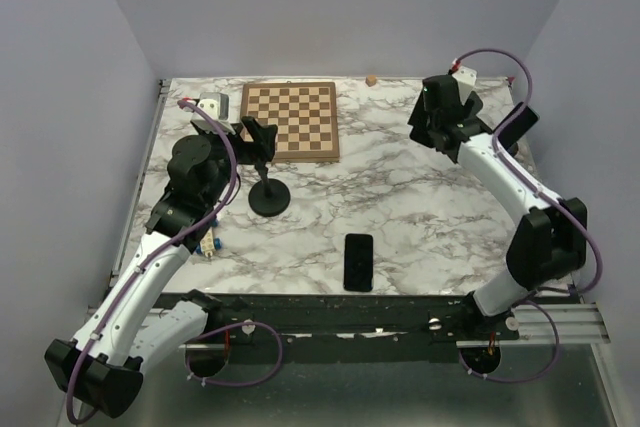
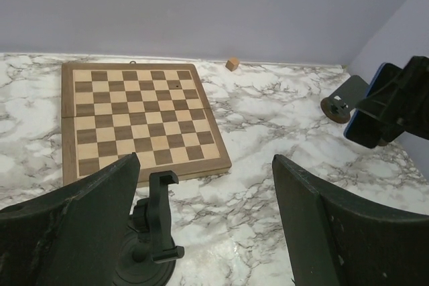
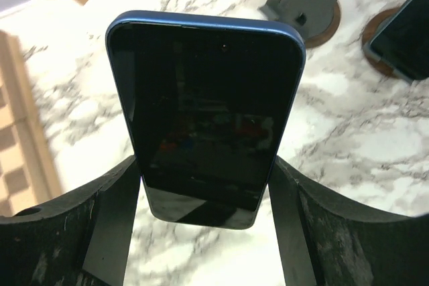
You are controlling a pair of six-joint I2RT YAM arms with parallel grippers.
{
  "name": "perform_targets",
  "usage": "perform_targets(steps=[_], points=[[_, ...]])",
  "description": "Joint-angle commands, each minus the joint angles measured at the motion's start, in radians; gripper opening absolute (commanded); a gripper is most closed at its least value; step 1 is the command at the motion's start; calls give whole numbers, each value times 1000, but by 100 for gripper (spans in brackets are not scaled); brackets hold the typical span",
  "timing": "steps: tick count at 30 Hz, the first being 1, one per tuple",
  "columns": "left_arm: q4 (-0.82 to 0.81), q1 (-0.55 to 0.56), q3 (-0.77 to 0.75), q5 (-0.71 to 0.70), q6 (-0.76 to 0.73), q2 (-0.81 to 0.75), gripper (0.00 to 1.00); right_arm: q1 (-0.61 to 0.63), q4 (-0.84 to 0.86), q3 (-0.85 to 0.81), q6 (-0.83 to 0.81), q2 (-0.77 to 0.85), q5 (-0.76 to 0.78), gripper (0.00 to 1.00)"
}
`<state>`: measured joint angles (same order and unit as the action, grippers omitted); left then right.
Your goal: Remove the phone from the phone stand
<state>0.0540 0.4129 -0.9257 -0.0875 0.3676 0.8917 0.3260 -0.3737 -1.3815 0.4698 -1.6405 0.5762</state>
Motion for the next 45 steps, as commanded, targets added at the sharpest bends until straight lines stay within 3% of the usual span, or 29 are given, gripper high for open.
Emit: perform_targets(steps=[1, 8, 19, 23, 30, 36, 45], points=[[1, -8, -21, 27, 12, -3, 88, -8, 9, 142, -54, 148, -227, 1], [-6, -5, -12, 16, 8, -9, 88, -7, -120, 281, -45, 220, -427, 1], [-3, -3, -13, 21, 8, -1, 88, 72, -329, 360, 21, 240, -551, 1], [-3, -1, -15, 23, 10, -9, 88, 104, -315, 470, 96, 312, -638, 1], [-2, 7, -15, 30, 16, -8, 88, 231, -283, 631, 244, 373, -630, 1], [3, 12, -19, 19, 7, 0, 88, 368, -294, 676, 361, 391, -580, 1], [-2, 12, -14, 16, 5, 6, 88, 407, -288, 703, 362, 364, -507, 1]])
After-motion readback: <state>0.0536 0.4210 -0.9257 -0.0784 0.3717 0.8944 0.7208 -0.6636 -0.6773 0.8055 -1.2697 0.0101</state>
